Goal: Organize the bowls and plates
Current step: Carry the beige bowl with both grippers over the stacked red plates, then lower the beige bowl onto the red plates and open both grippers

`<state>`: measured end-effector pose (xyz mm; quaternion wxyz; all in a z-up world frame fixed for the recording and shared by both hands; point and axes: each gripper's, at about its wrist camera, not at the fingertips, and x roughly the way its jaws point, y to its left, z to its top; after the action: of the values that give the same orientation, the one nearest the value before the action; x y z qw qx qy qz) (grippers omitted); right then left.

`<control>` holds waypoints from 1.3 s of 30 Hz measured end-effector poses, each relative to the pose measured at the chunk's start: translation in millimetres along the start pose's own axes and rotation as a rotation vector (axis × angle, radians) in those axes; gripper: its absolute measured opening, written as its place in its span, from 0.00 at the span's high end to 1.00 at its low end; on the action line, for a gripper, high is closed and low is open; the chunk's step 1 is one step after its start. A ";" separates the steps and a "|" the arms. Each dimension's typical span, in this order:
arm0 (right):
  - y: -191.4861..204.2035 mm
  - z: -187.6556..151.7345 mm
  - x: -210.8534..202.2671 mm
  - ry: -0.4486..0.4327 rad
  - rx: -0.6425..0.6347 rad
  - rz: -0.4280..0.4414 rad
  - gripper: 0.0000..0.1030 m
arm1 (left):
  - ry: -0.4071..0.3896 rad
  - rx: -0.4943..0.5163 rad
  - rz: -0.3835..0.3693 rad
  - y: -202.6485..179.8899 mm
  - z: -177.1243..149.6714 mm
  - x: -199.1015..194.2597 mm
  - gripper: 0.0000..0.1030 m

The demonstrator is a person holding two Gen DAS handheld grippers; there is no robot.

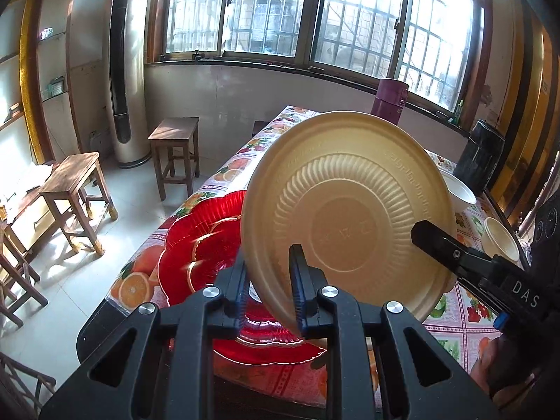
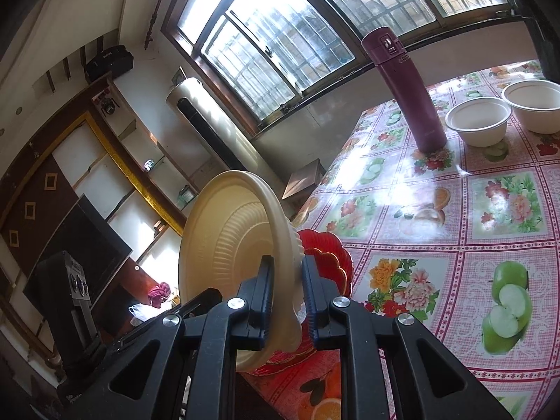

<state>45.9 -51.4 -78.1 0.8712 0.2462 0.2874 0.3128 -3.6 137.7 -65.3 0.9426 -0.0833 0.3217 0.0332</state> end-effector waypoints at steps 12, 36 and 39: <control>8.7 -12.0 23.5 0.046 0.000 0.002 0.84 | 0.022 -0.037 0.019 19.6 -6.0 5.6 0.81; 10.6 -32.9 57.2 0.134 -0.055 -0.072 0.81 | 0.133 -0.058 0.056 36.8 -20.6 35.4 0.81; 13.8 -35.7 59.5 0.139 -0.086 -0.097 0.81 | 0.146 -0.056 0.062 37.5 -22.9 37.6 0.81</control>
<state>54.9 7.7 -115.8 0.8730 0.1721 0.3451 0.2985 8.0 170.8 -111.2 0.9126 -0.1017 0.3907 0.0650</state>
